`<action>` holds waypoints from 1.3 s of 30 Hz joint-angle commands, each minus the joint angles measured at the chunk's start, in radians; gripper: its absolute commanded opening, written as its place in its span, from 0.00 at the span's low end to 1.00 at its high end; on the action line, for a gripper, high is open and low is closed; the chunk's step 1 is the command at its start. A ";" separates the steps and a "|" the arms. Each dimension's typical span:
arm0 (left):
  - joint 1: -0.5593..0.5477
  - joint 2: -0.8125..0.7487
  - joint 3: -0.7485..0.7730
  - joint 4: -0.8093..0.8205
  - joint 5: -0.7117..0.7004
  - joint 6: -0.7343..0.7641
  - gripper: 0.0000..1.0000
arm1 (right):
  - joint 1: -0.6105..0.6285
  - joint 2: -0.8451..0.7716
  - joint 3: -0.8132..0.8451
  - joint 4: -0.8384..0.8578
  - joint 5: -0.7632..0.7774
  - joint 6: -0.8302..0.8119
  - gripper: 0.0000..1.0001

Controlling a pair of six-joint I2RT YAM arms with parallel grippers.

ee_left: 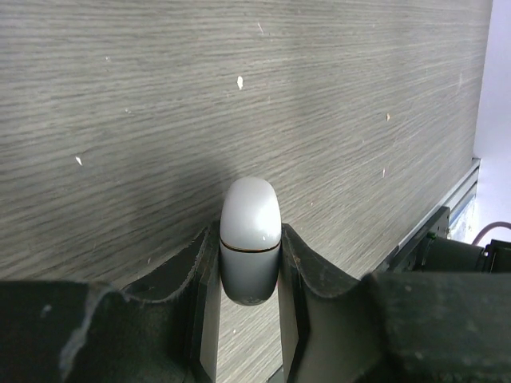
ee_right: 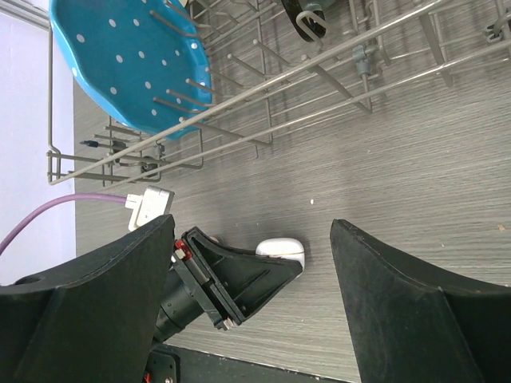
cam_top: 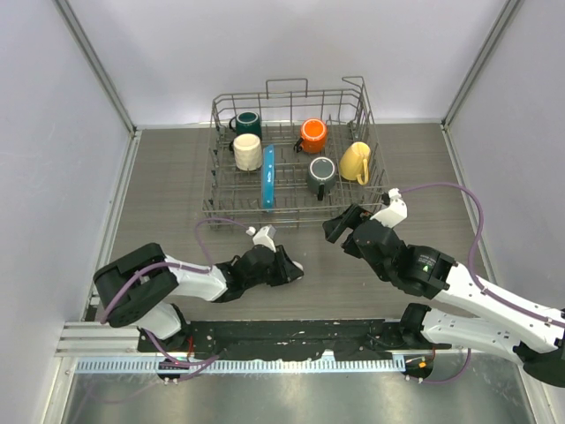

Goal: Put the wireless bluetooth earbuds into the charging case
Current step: Place the charging case at the center of the board, then reset both arms

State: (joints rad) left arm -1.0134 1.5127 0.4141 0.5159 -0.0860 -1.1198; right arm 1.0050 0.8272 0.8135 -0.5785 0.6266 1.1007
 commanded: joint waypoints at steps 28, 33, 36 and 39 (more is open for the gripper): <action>-0.005 -0.693 0.058 -0.694 -0.402 0.325 1.00 | -0.017 -0.019 -0.005 -0.043 0.160 -0.051 0.84; -0.001 -0.835 0.103 -0.868 -0.500 0.454 1.00 | -0.046 -0.065 -0.022 -0.113 0.237 -0.084 0.85; 0.013 -0.856 0.153 -0.979 -0.573 0.488 1.00 | -0.103 -0.088 -0.022 -0.174 0.243 -0.126 0.89; 0.062 -0.873 0.190 -0.996 -0.543 0.566 1.00 | -0.196 -0.117 0.002 -0.179 0.184 -0.259 0.97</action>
State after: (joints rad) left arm -1.0019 0.6563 0.5369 -0.3660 -0.5667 -0.6888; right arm 0.8875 0.7429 0.7921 -0.7166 0.7940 0.9947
